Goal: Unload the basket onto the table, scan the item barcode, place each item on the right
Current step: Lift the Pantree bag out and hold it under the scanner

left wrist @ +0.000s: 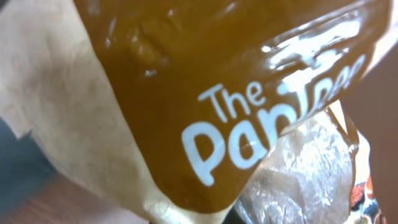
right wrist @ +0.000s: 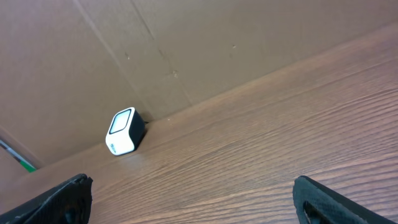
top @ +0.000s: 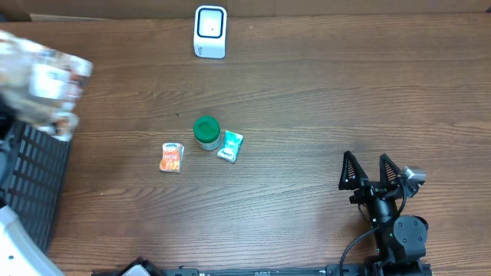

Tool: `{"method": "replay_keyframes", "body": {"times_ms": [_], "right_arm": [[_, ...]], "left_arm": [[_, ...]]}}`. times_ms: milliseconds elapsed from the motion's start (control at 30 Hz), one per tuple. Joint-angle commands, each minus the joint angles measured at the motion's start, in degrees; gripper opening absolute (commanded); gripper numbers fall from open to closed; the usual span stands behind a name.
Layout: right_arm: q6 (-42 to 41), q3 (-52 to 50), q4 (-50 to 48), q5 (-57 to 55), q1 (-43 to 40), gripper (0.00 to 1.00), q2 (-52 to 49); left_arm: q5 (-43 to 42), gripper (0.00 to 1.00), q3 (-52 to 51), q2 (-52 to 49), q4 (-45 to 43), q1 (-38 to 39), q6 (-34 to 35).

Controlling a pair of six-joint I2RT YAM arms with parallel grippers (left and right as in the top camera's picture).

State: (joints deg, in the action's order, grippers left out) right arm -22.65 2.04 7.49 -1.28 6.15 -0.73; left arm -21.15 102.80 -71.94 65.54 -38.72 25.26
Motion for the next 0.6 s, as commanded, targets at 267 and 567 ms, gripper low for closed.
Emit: {"method": "replay_keyframes", "body": {"times_ms": [267,567], "right_arm": [[0.2,-0.4,-0.3,0.1,0.4,1.0,0.5],[0.2,-0.4,-0.3,0.1,0.4,1.0,0.5]], "left_arm": [[5.7,0.04,0.4,-10.6,10.1,33.3,-11.9],[10.2,0.04,0.4,-26.7,4.8,57.0,-9.7]]}}
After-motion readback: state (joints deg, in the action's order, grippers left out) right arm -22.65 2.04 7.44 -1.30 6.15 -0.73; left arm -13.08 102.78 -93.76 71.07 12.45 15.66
